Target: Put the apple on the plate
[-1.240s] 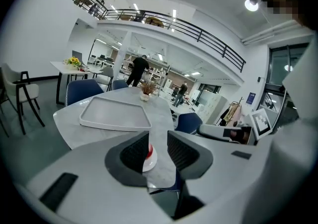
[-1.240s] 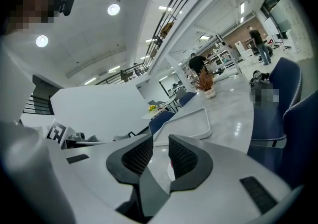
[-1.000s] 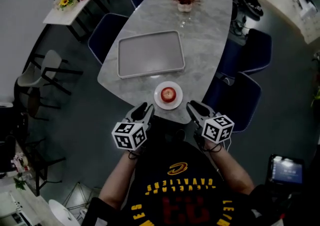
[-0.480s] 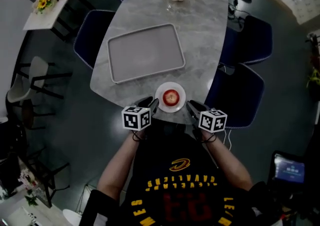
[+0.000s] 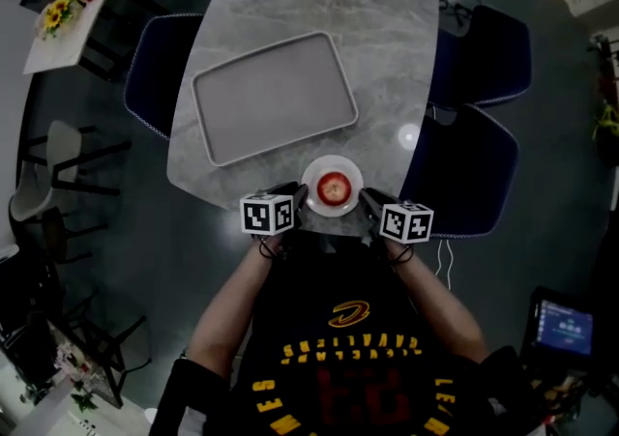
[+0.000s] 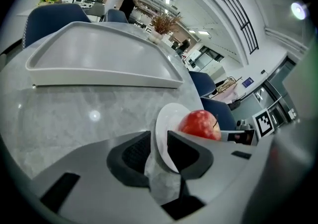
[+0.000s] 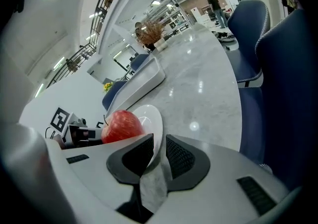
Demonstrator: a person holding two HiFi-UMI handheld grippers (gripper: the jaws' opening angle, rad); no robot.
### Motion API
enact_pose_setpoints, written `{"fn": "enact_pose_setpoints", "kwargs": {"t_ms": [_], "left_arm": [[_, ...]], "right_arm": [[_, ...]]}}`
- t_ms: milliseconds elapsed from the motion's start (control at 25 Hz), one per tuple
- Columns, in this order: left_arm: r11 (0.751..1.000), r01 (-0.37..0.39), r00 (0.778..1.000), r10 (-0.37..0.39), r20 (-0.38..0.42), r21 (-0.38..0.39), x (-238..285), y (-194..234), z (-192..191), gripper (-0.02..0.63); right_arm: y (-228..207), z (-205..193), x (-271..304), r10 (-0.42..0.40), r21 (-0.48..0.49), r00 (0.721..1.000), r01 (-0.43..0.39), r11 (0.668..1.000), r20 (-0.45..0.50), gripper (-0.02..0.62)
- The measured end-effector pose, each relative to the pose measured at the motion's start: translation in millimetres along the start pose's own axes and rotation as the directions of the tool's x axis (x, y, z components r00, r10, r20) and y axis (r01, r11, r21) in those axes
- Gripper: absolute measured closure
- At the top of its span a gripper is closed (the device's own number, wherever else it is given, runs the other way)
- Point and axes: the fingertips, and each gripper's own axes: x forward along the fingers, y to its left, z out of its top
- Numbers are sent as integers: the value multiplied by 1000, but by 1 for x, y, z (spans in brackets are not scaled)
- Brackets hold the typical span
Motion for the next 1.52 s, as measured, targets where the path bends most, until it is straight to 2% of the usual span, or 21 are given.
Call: {"fn": "enact_pose_setpoints", "kwargs": {"t_ms": [360,560,640,720,1040,1360,1520], "left_arm": [[999,35,997,-37,-65,-33,9,-1,-10,519],[998,45,996,-47,-82,-32,10,0,-9,535],[998,54,995,-57,-85,-36,12,-1,-9,538],[997,63,994,-66,-88,-44,13,-3,-11,548],[987,98,990,-109,-87,-127,14,2,-10,560],[956,160,983,-177,-46,-247,-10,8,-1,568],[923,217,975,-222,20,-317,-29,13,15,574]], "right_arm": [[-5,-5,4,16,94,1000,-14,995,-14,517],[-3,-4,6,25,103,999,-22,994,-33,518],[-2,-4,6,26,104,999,-22,994,-35,551],[-3,-4,6,19,113,999,-15,993,-32,551],[0,-2,6,17,156,999,-12,988,-33,557],[24,9,6,68,189,997,-60,980,-38,560],[44,23,8,120,215,993,-112,970,-23,563]]}}
